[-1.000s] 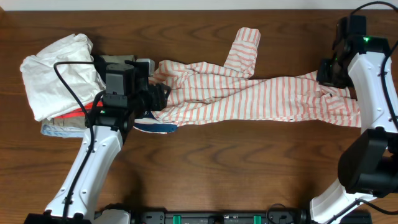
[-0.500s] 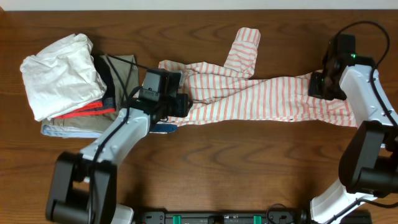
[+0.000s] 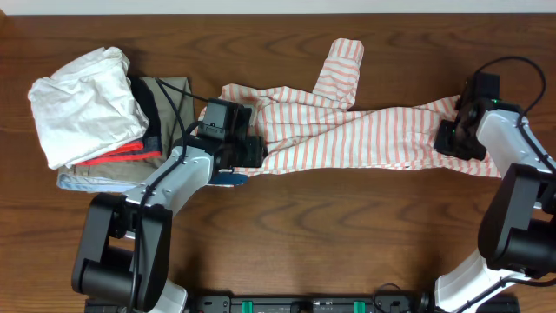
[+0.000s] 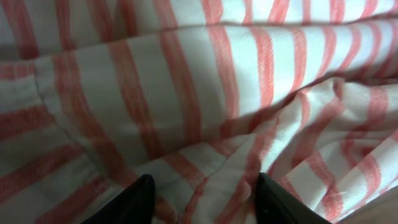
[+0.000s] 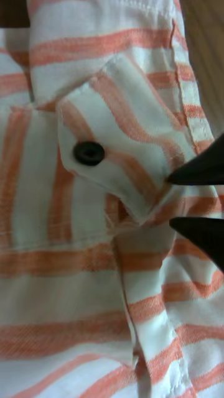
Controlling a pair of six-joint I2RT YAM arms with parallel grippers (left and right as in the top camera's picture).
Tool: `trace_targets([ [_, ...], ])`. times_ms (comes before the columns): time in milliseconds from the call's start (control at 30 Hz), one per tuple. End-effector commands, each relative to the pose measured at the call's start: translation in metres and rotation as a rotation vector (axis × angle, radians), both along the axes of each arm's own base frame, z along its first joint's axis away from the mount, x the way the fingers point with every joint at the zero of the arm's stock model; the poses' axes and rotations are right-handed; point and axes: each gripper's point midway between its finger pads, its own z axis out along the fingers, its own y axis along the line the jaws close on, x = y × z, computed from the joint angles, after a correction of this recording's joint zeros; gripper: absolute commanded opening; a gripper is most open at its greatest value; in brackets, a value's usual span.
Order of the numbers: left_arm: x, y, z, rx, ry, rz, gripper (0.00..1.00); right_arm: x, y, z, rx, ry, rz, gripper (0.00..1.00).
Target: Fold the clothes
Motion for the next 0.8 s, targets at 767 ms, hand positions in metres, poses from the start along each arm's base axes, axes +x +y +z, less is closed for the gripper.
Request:
trace_targets([
  [767, 0.004, 0.003, -0.004, -0.006, 0.012, 0.048, 0.54, 0.04, 0.004, 0.033, 0.049, -0.17, 0.039, 0.3],
])
